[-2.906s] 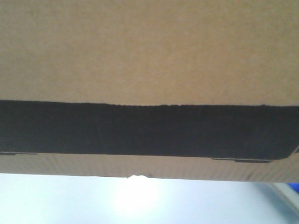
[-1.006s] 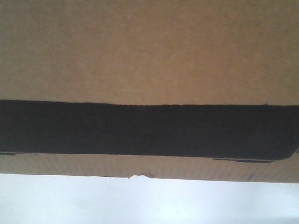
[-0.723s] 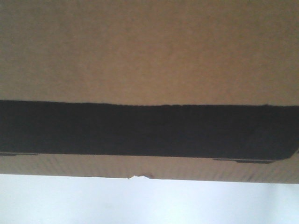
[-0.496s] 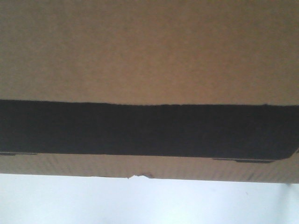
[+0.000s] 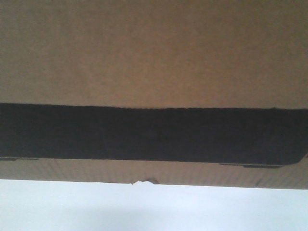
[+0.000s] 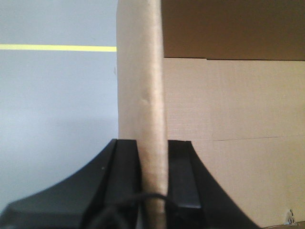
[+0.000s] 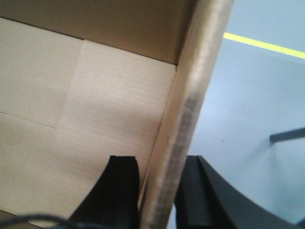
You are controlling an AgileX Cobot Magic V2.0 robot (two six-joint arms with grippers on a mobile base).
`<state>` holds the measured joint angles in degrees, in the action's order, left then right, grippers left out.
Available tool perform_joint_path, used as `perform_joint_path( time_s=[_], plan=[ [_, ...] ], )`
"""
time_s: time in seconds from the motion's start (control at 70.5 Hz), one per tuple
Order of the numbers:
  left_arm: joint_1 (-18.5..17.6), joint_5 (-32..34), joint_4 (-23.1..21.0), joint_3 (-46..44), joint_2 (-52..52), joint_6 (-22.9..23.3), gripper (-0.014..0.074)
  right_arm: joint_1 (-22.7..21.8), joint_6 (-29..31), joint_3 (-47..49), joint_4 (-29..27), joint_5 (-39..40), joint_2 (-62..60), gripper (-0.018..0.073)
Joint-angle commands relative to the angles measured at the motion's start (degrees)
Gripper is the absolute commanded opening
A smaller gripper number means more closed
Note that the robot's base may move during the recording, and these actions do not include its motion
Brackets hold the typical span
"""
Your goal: Grab box from left shelf to table start
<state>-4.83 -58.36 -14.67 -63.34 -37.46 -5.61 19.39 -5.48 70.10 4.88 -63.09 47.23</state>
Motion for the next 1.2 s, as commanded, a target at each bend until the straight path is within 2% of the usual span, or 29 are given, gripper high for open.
perform_joint_path(
  time_s=[0.0, 1.191],
  plan=[
    [-1.1, 5.9, -15.3, -2.6, 0.2, 0.0, -0.0097, 0.5, 2.8, 1.7, -4.9, 10.0, -0.1, 0.0070],
    [-1.1, 5.9, -15.3, -2.6, 0.2, 0.0, -0.0097, 0.5, 2.8, 1.7, -4.9, 10.0, -0.1, 0.0070]
  ],
)
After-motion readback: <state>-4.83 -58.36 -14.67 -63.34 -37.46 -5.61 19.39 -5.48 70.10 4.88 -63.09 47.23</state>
